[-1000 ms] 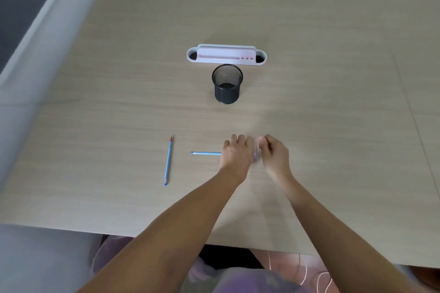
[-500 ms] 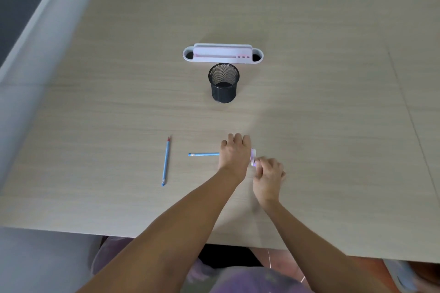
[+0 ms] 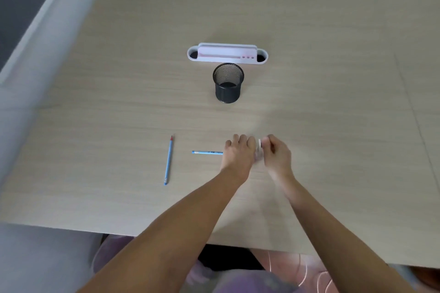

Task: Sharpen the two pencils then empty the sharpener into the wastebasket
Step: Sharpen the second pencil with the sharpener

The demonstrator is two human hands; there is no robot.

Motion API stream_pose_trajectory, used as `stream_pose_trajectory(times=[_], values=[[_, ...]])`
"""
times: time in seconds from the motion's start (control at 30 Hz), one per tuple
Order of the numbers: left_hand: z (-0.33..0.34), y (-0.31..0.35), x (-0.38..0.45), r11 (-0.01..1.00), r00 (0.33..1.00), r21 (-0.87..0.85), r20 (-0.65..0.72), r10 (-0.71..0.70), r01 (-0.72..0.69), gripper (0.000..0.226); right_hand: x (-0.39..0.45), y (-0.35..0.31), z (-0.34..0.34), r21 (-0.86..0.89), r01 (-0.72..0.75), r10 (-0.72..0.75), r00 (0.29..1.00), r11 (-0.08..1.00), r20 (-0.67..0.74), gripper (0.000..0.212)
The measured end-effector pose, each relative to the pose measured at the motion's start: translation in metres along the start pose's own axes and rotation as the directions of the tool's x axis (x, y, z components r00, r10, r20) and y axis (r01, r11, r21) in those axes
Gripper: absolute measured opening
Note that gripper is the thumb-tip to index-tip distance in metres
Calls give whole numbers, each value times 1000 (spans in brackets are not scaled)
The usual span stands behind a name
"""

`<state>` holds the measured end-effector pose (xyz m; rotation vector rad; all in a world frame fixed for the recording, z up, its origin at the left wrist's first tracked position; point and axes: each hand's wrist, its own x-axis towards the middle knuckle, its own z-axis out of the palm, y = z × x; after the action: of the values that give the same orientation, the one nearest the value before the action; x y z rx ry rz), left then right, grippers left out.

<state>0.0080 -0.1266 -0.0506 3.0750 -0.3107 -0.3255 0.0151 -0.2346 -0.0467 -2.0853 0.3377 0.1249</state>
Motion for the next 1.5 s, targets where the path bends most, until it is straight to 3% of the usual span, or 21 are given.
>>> stream_pose_trajectory(times=[0.13,0.23,0.33,0.4,0.5,0.57,0.7,0.83,0.93,1.07,1.27,1.37,1.5], values=[[-1,0,1,1000,1000,-12,7,-23,24,47,30,4,8,-138,35,-39,999,990,-24,16],[0,2,0,1000,999,-12,29,-12,12,50,22,20,14,-317,-63,69,998,946,6,22],[-2,3,1,999,998,8,35,-50,50,52,-9,33,17,-411,-65,54,998,909,-37,19],[-1,4,2,999,997,7,58,-48,47,55,-37,40,19,-359,-55,32,997,932,-72,18],[-1,5,2,999,997,18,50,-51,50,57,-61,39,12,-103,-82,82,997,991,-9,31],[2,4,3,999,999,9,40,-35,35,54,-58,29,-1,-42,-71,74,995,997,68,38],[3,3,3,1000,1000,-13,8,-20,20,44,-23,5,-15,-76,63,-53,991,995,126,42],[2,2,2,1000,1000,5,18,-24,24,53,21,2,-2,-137,6,3,998,991,70,38],[1,1,1,1000,999,17,27,-26,25,53,30,12,9,-176,-89,101,993,980,56,17],[0,3,0,999,999,9,22,-37,37,52,-9,31,16,-369,-18,21,1000,929,2,21],[-1,4,0,999,999,12,16,-44,44,51,-57,39,0,-96,69,-66,997,993,35,35],[1,4,1,999,999,-5,-7,-40,40,49,-35,19,-14,-80,149,-139,983,986,116,37],[1,2,2,999,999,-8,-9,-37,37,52,10,1,-11,-70,46,-37,992,996,117,41]])
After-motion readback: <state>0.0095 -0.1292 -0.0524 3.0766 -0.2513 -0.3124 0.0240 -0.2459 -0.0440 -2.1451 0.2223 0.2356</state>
